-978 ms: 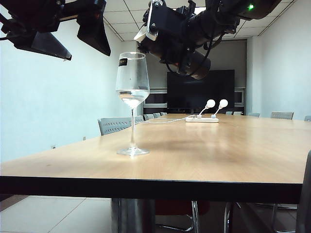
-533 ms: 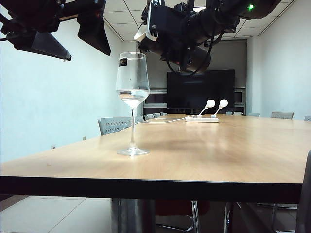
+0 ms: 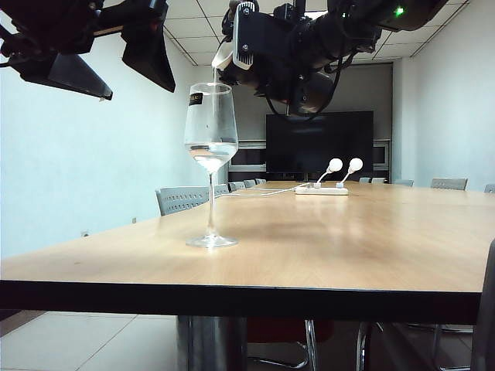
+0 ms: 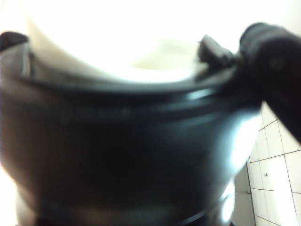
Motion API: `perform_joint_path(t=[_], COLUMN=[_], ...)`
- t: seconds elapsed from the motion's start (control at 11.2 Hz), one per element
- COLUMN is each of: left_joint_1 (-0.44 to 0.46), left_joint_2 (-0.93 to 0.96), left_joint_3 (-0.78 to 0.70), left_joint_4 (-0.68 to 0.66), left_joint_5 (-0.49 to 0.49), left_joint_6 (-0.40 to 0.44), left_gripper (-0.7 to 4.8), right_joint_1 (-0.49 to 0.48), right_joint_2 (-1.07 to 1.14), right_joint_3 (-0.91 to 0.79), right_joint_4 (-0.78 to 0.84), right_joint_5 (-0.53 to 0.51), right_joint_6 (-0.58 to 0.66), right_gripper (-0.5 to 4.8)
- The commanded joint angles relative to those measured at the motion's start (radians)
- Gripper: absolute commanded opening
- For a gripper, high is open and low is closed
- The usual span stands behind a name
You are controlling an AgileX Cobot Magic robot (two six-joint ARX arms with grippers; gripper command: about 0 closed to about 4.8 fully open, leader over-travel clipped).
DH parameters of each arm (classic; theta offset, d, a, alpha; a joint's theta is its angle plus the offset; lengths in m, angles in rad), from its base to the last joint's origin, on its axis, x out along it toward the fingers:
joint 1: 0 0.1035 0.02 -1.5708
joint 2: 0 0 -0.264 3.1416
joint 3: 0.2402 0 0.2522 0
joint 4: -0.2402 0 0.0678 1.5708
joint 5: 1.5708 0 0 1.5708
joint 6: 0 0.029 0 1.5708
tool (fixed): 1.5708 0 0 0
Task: Pick up the black thermos cup, pour some water from it into the stemmed glass, and then put the thermos cup back on the table.
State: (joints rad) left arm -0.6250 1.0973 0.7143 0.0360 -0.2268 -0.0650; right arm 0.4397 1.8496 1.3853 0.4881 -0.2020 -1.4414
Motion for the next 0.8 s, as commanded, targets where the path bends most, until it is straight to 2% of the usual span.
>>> perform_joint_path(t=[0.09, 0.8], left_joint_1=[0.000, 0.000], left_joint_2=[-0.002, -0.002], left_joint_3=[0.006, 0.006], left_joint_4=[0.002, 0.002], left_joint_5=[0.003, 0.003], left_joint_6=[-0.003, -0.003], left_gripper=[4.58, 4.58], right_joint_1=[0.000, 0.000], right_joint_2=[-0.020, -0.020], right_joint_3=[0.017, 0.017], right_joint_4=[0.104, 0.116], right_joint_5=[-0.002, -0.002], right_joint_6=[-0.034, -0.034], right_gripper=[1.66, 1.66])
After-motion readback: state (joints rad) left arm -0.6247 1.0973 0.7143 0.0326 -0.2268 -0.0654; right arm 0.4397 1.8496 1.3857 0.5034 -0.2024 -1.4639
